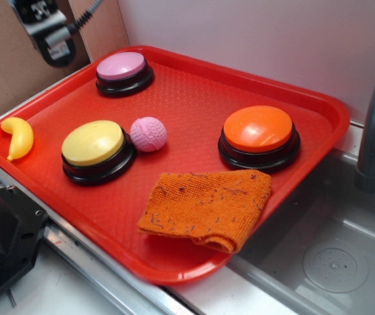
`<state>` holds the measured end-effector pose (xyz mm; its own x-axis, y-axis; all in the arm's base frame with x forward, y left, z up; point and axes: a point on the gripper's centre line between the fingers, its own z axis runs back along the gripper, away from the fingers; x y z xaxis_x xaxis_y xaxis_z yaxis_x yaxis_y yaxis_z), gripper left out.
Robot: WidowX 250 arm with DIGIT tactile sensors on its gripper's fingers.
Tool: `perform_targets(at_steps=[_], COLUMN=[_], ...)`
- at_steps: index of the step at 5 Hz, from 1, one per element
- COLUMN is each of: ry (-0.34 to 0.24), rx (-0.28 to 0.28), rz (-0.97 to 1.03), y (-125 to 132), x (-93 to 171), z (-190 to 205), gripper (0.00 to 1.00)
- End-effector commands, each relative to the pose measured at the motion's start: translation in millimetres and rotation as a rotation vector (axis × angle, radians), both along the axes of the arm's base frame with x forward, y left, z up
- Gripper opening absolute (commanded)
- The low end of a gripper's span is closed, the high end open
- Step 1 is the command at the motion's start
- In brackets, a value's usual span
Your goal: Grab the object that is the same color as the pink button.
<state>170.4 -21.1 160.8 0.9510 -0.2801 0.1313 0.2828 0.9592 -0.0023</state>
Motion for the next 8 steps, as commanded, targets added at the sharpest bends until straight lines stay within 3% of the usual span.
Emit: perform_targets(at_steps=[1, 2, 3, 4, 6, 7, 8], ry=[-0.098, -0.102, -0.059, -0.046, 0.01, 0.006, 0.025], rx=[0.05, 0.067, 0.105, 0.074, 0.087, 0.079, 0.075], rz=[-0.092, -0.135, -0.151, -0.153, -0.141, -0.134, -0.083], y=[-2.4, -8.1, -10.7, -11.6, -11.1, -9.1, -5.1], x=[40.0, 51.8, 58.1, 61.6, 66.5, 64.8, 63.8], z=[-45.9, -67.9, -88.8, -105.1, -123.8, -124.8, -110.5], gripper=[1.0, 1.0, 1.0, 1.0, 1.0, 0.03, 0.0])
